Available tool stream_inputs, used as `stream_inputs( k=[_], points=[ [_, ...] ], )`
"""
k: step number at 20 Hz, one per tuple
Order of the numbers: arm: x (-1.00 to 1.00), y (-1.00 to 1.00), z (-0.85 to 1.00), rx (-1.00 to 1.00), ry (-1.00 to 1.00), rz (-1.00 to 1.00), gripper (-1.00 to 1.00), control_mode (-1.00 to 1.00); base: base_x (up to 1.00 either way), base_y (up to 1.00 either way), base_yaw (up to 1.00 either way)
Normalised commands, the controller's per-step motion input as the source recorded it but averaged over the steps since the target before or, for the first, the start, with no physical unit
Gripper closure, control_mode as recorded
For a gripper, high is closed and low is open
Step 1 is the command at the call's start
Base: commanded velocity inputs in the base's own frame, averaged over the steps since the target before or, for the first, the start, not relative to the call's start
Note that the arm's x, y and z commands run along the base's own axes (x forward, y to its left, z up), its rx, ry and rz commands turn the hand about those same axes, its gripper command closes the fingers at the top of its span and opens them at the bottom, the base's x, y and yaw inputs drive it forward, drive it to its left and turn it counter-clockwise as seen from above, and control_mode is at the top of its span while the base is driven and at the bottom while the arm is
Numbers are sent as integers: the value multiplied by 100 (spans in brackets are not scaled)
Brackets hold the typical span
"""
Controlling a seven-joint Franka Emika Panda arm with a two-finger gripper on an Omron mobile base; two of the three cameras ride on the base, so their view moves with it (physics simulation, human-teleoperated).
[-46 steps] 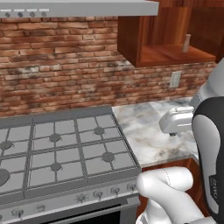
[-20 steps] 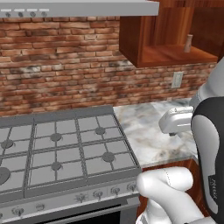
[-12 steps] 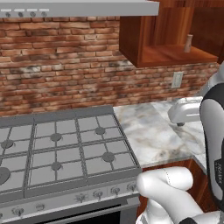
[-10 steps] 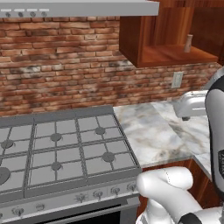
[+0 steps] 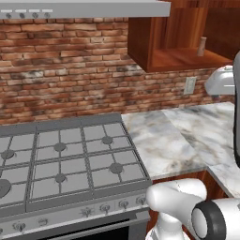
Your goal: Retrieve the bottle and the shaker from the cabinet and place them next to the mixing bowl on the counter. Then add garlic from the fridge to the mixing bowl.
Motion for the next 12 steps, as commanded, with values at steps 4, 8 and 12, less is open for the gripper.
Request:
stream_inputs(
  k=[4, 8, 12],
  points=[
    [46, -39, 4, 0, -13, -8, -100, -100, 0, 0, 0],
    [46, -35, 0, 0, -23, -7, -100, -100, 0, 0, 0],
    [61, -21, 0, 1, -17, -7, -100, -100, 0, 0, 0]
  ],
)
